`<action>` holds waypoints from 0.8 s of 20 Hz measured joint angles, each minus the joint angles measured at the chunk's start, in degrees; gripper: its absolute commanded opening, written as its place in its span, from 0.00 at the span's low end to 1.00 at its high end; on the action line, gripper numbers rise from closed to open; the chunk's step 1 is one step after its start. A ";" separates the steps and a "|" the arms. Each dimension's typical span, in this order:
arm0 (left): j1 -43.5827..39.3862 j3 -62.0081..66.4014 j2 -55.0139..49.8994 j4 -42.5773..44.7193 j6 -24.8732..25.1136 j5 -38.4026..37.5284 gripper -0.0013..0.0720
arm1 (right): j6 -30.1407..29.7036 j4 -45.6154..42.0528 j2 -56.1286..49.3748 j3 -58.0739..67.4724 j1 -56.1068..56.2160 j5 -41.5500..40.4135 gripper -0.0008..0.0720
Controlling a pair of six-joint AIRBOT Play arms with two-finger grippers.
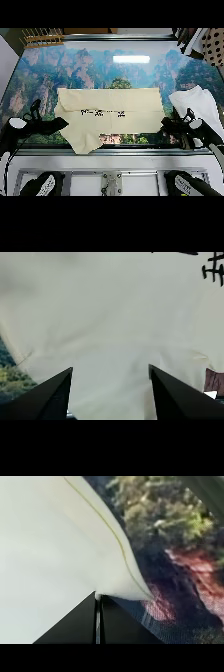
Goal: Fold the clothes and pants, and hang the long-sleeved shirts on hangers.
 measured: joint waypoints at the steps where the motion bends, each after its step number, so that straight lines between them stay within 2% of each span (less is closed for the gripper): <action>1: 0.00 0.00 0.04 1.75 -1.46 -0.46 0.70 | -0.22 0.15 -0.07 0.00 0.07 0.13 0.02; 4: 0.00 -0.55 0.09 8.35 -6.78 -3.02 0.70 | -0.81 0.33 -0.15 0.00 0.13 0.26 0.02; 7: -0.42 -3.13 0.11 10.40 -9.42 -4.33 0.70 | -0.98 0.37 -0.17 0.00 0.15 0.42 0.02; 14: -8.61 -12.37 0.11 3.58 -11.76 -0.83 0.70 | -1.18 0.39 -0.17 0.00 0.17 0.59 0.02; 15: -10.14 -12.92 0.11 3.08 -12.20 0.02 0.62 | -1.18 0.39 -0.17 0.00 0.17 0.61 0.02; 16: -11.54 -13.18 0.13 2.71 -12.81 0.96 0.36 | -1.18 0.39 -0.17 0.00 0.17 0.61 0.02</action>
